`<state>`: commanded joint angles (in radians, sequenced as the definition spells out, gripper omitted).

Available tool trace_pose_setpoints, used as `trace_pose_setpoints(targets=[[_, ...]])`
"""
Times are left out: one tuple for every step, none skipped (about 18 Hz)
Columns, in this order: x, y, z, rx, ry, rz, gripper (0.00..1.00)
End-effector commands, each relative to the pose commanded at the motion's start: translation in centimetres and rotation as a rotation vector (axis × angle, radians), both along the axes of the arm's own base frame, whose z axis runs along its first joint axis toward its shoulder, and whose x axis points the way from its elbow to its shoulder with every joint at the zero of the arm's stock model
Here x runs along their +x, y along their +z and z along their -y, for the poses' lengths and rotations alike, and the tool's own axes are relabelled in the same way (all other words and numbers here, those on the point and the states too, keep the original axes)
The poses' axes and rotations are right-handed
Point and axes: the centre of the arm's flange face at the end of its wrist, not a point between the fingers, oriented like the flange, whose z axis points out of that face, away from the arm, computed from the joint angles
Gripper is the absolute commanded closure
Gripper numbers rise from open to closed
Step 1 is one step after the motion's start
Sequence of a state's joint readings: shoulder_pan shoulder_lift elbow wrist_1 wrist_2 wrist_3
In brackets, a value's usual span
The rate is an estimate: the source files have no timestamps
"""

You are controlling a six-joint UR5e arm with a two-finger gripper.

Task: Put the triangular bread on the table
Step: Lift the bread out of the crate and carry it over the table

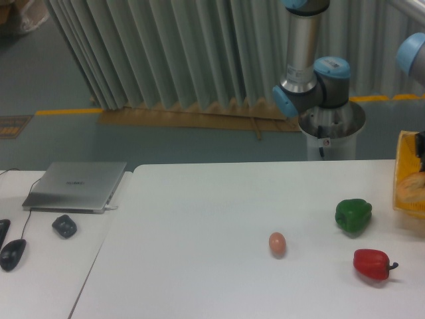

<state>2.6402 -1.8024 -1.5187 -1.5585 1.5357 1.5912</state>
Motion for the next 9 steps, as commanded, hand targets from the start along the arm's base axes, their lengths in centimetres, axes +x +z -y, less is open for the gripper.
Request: trace_pose_setpoints(targets=[[0.8,0.1,-1.1,0.003,0.021,0.000,0.68],[2.2,0.4,-2.7,0.002,0.042,-0.008,0.69],[3.6,0.5,-4.5,0.015,0.065,-0.016,0.69],[4.2,0.4,-5.3,0.024,0.089,-0.024,0.69],[4.9,0.6,-6.1,0.034,0.107,-0.029,0.70],[5.7,0.5,-7.2,0.050,0.133,-0.027,0.70],[6.4,0.3,-8.6,0.069,0.206,-0.040,0.70],[7.2,0.3,-9.8,0.082,0.234,-0.056,0.70],[8.2,0.0,-11.2,0.092,0.242,-0.070,0.70]])
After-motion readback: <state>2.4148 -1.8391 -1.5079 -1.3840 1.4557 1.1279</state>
